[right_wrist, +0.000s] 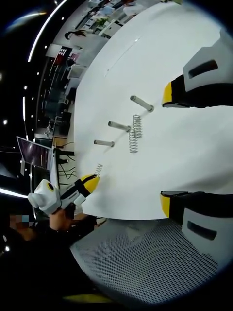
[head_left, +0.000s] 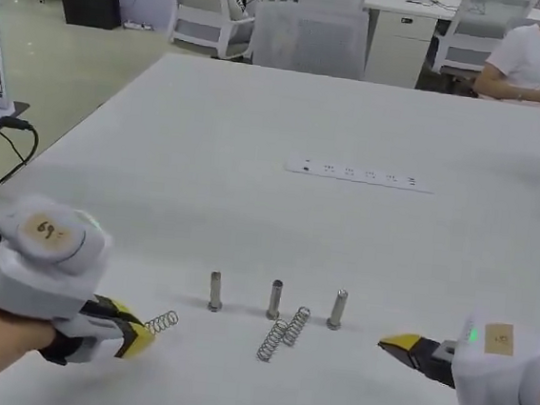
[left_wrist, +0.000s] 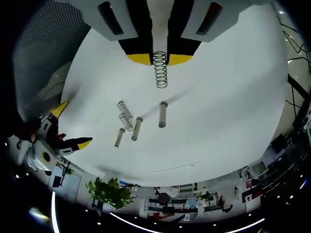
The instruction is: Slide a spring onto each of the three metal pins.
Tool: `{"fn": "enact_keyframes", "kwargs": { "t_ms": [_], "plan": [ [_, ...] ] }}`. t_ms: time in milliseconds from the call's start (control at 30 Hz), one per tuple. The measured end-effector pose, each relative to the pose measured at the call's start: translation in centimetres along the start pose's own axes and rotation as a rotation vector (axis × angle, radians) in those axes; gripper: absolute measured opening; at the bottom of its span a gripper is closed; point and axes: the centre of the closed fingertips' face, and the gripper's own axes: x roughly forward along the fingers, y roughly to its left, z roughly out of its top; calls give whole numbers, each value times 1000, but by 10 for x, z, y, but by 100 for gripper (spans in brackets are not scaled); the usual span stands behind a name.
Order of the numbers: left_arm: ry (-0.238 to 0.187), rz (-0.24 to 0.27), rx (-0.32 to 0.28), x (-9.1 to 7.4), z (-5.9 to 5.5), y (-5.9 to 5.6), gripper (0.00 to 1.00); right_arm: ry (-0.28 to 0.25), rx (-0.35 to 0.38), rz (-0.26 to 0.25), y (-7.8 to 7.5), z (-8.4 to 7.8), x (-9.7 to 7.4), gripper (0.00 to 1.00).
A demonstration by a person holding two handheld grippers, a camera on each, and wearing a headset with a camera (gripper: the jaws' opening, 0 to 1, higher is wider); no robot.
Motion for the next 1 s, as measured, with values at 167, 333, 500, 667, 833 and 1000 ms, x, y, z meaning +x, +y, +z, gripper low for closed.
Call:
{"fn": "enact_keyframes", "kwargs": {
  "t_ms": [167,333,500,667,833,1000],
  "plan": [
    [-22,-27,29,-3,7,-11,3,-8,-7,-7,-1,4,-2,68],
    [-33,-46,47,-3,12,-20,3,-21,-11,-10,-2,9,-4,68],
    [-50,-74,78,-4,18,-32,3,-43,-8,-6,-1,17,-6,68],
    [-67,-105,126,-3,24,-43,3,-74,-14,2,1,27,-8,65],
    [-76,-141,169,-3,29,-57,3,-89,-8,10,1,30,-9,61],
    [-93,-187,214,-2,33,-68,3,-107,-1,30,4,36,-9,56]
  ]
}}
